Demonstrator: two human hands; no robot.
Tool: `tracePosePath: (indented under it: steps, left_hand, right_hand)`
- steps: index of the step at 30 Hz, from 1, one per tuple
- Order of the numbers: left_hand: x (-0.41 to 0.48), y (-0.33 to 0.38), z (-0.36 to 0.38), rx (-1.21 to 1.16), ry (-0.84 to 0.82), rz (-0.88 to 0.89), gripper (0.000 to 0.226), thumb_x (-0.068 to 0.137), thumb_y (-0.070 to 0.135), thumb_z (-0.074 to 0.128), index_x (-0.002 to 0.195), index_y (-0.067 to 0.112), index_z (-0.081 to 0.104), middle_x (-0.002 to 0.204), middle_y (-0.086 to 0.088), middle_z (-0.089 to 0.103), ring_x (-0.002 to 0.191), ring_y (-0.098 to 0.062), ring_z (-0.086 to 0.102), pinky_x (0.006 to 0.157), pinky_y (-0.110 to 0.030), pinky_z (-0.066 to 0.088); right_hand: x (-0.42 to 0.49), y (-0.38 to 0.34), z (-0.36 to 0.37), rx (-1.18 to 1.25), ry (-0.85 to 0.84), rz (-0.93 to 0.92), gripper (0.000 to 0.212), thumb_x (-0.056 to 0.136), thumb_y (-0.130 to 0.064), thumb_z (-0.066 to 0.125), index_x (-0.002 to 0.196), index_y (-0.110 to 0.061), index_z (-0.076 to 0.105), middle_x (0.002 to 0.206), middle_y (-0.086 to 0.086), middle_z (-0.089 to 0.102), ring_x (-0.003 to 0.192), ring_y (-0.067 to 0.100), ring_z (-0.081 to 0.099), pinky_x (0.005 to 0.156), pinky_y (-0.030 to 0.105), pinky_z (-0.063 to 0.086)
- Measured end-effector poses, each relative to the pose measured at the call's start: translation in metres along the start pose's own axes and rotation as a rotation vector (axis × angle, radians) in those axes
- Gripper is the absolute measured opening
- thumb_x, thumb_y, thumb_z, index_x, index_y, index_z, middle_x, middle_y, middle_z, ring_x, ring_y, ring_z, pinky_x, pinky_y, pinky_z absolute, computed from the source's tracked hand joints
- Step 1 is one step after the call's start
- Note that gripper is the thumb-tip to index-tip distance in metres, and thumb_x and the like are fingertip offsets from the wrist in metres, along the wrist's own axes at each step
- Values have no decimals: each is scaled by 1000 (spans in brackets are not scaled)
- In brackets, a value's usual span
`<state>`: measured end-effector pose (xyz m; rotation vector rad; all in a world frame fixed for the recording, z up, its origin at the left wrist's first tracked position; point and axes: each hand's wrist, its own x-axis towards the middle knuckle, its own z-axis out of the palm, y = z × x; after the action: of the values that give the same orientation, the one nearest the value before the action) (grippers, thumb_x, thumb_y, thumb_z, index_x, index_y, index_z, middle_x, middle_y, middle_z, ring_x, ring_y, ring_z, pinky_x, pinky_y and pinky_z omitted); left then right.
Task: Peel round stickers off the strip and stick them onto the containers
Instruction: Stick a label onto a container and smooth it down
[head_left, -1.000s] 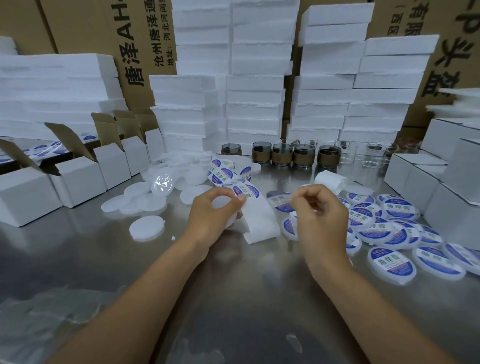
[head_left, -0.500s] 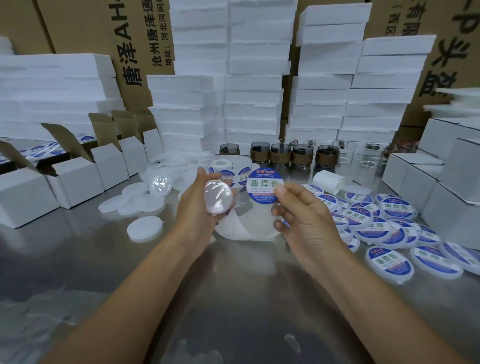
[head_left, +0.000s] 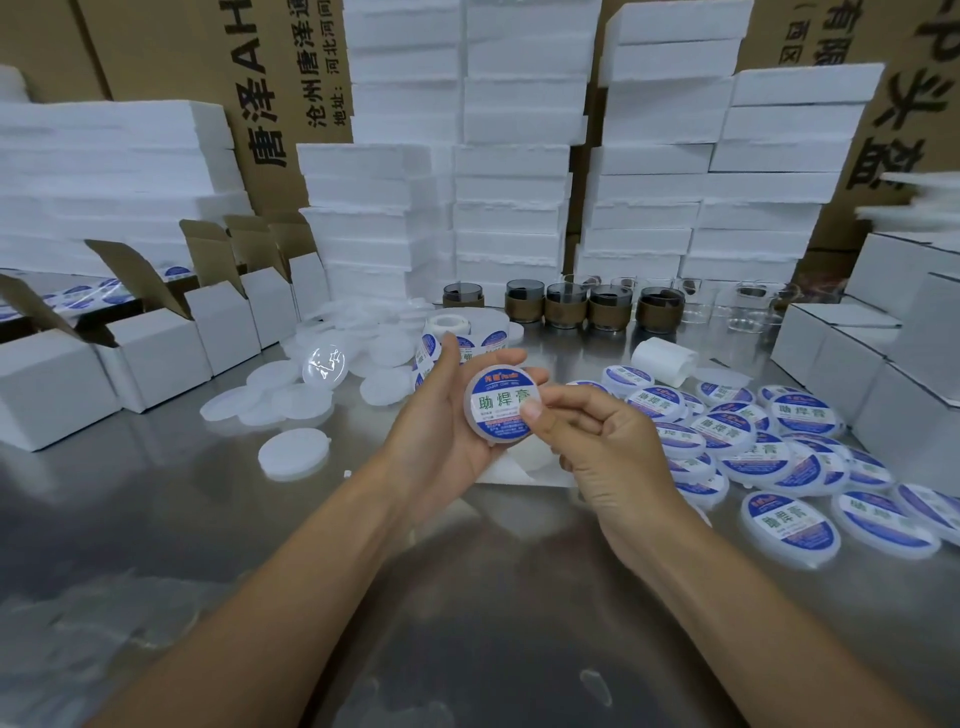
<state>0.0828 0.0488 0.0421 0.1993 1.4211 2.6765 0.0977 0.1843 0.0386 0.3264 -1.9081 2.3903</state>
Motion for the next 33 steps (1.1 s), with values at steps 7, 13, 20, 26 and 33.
tracePosePath:
  steps: [7, 13, 20, 26, 33]
  left_hand:
    - [1, -2, 1, 39, -69, 2, 57, 94, 52, 25, 104, 8, 60, 94, -10, 72, 84, -20, 70, 78, -30, 56]
    - [-1, -2, -1, 94, -107, 22, 49, 82, 49, 43, 104, 9, 60, 95, -9, 71, 86, -18, 69, 80, -29, 55]
    - [-1, -5, -3, 160, -153, 92, 36, 73, 12, 60, 108, 9, 59, 98, -6, 71, 90, -16, 68, 83, -28, 54]
    - [0, -6, -5, 143, -175, 90, 35, 72, 8, 61, 107, 10, 61, 99, -7, 72, 91, -18, 69, 82, -28, 55]
    - [1, -7, -5, 136, -170, 89, 32, 73, 7, 58, 105, 12, 62, 99, -7, 72, 91, -18, 69, 80, -27, 56]
  right_hand:
    - [4, 6, -2, -22, 43, 63, 7, 70, -21, 77, 71, -19, 71, 62, -4, 68, 47, 4, 52, 47, 11, 41]
    - [5, 6, -2, -5, 42, 79, 8, 70, -19, 77, 66, -21, 71, 66, -1, 70, 49, 6, 53, 52, 15, 46]
    - [5, 5, -1, 23, 37, 78, 8, 74, -16, 75, 69, -17, 69, 64, -2, 68, 51, 7, 54, 56, 17, 48]
    - [5, 6, -2, 22, 47, 79, 9, 74, -15, 75, 68, -18, 69, 66, 0, 69, 53, 8, 56, 57, 17, 49]
    - [6, 8, -3, 21, 53, 71, 8, 73, -15, 76, 69, -17, 68, 63, -2, 68, 52, 6, 55, 57, 16, 49]
